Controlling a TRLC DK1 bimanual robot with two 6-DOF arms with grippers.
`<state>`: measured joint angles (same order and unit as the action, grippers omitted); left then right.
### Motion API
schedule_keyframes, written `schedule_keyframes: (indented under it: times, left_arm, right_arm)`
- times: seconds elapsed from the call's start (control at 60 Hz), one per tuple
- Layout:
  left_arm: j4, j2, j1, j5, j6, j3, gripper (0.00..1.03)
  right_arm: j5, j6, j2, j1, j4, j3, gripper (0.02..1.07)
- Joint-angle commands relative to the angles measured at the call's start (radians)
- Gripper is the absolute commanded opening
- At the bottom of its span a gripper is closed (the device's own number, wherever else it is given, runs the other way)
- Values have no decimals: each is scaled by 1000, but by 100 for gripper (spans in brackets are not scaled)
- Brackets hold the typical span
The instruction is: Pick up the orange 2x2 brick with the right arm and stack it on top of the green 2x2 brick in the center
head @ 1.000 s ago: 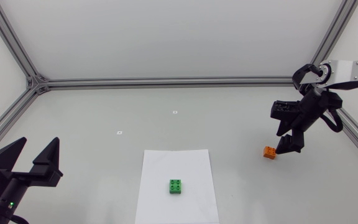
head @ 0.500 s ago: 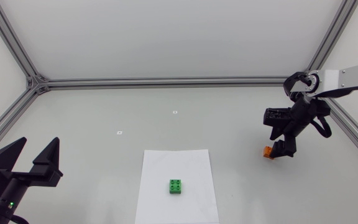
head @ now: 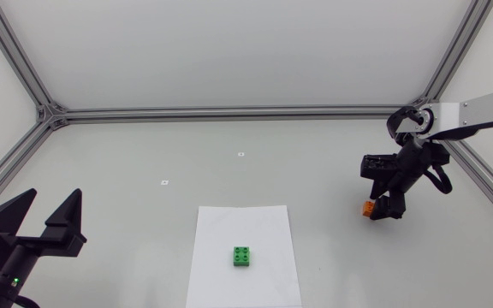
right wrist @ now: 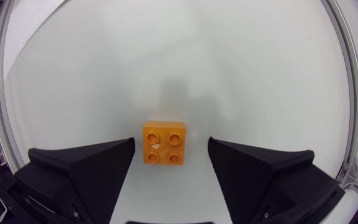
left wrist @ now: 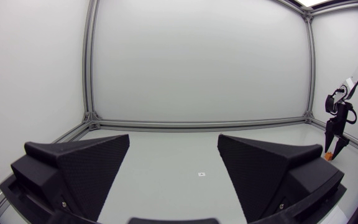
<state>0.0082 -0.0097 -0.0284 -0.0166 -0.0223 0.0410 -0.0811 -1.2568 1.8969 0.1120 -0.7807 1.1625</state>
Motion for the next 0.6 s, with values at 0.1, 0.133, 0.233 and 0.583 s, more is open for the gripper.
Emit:
schedule_keyframes:
  times: [0.1, 0.133, 0.233, 0.583]
  left_arm:
    - [-11, -4, -1, 3, 5, -41, 99]
    - [-11, -4, -1, 3, 5, -41, 99]
    - [-11, -4, -1, 3, 5, -41, 99]
    - [-11, -4, -1, 3, 5, -41, 99]
  right_arm:
    - [1, -29, 21, -9, 4, -21, 77]
    - [1, -29, 24, -9, 6, -20, 75]
    - [3, -27, 28, -11, 15, -18, 73]
    - [3, -23, 34, -17, 23, -21, 73]
